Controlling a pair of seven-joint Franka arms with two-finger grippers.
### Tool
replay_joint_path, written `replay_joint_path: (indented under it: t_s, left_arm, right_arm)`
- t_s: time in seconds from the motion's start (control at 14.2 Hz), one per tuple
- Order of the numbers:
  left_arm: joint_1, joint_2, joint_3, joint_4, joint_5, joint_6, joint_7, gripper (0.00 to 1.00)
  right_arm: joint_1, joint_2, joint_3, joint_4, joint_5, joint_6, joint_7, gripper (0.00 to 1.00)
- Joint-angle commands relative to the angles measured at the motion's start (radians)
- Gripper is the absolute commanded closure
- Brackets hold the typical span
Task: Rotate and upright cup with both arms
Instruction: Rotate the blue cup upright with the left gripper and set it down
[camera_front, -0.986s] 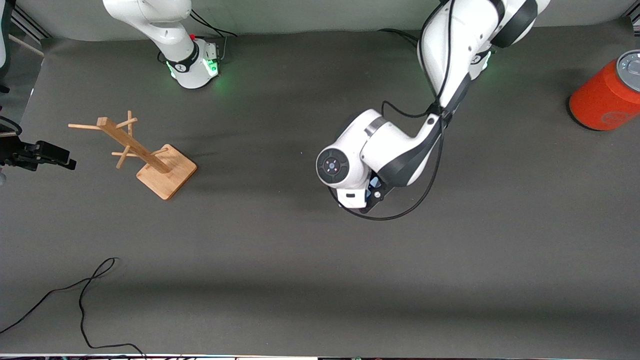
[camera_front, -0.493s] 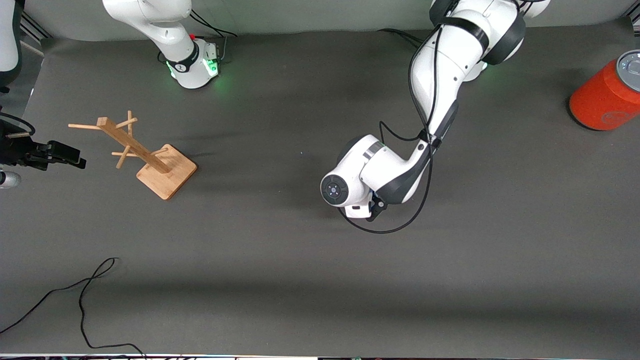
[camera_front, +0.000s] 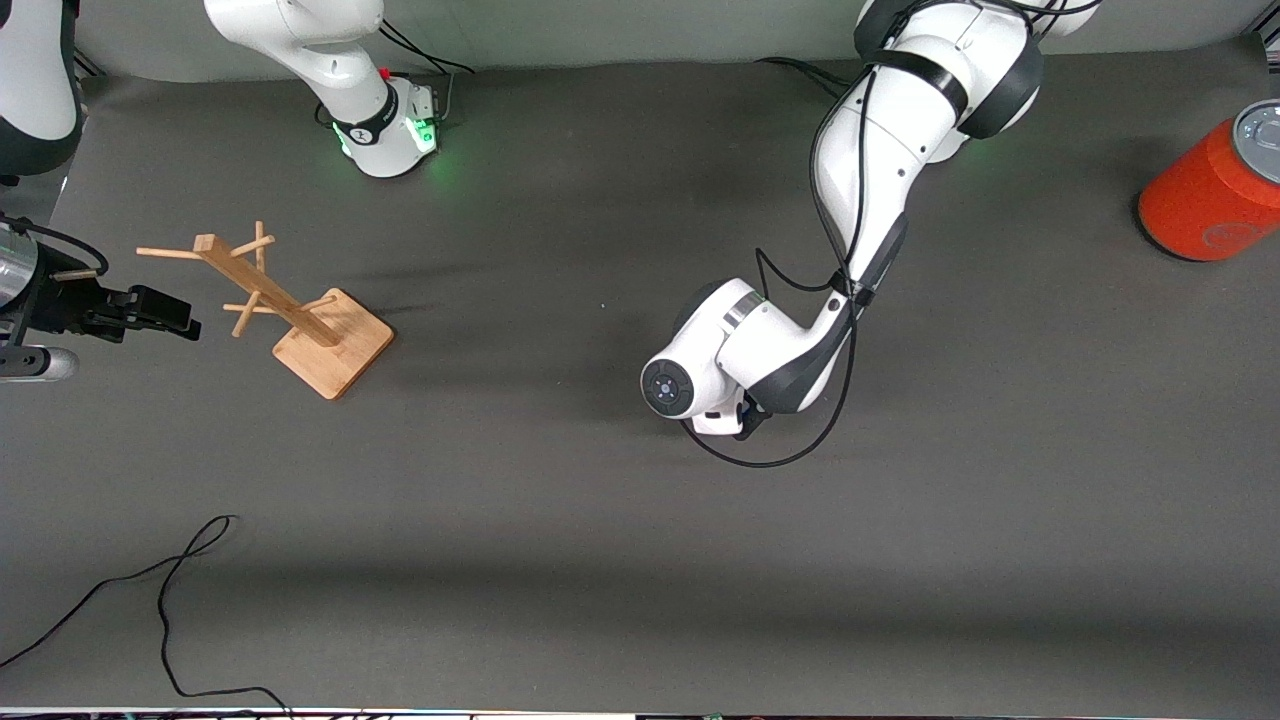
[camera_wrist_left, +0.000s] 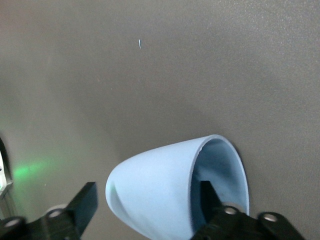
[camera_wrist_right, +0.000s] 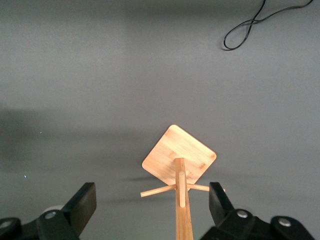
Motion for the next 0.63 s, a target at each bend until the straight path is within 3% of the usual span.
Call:
replay_joint_path:
  t_s: [0.0,0.07,0.56]
  left_arm:
    - [-0.013,-0.011,0.008,0.024,-0.021,-0.038,-0.026,0.87]
    - [-0.013,-0.016,0.007,0.027,-0.02,-0.042,-0.024,1.0]
    - [0.001,-0.129,-0.001,0.043,-0.02,-0.059,0.083,1.0]
  right_arm:
    - [0.006,-0.007,-0.004,-0.008,0.007,0.005,0.023,0.0]
    - [0.006,-0.005,-0.004,-0.008,0.007,0.005,0.023,0.0]
    - [0.006,-0.002,-0.004,-0.007,0.005,0.008,0.023,0.0]
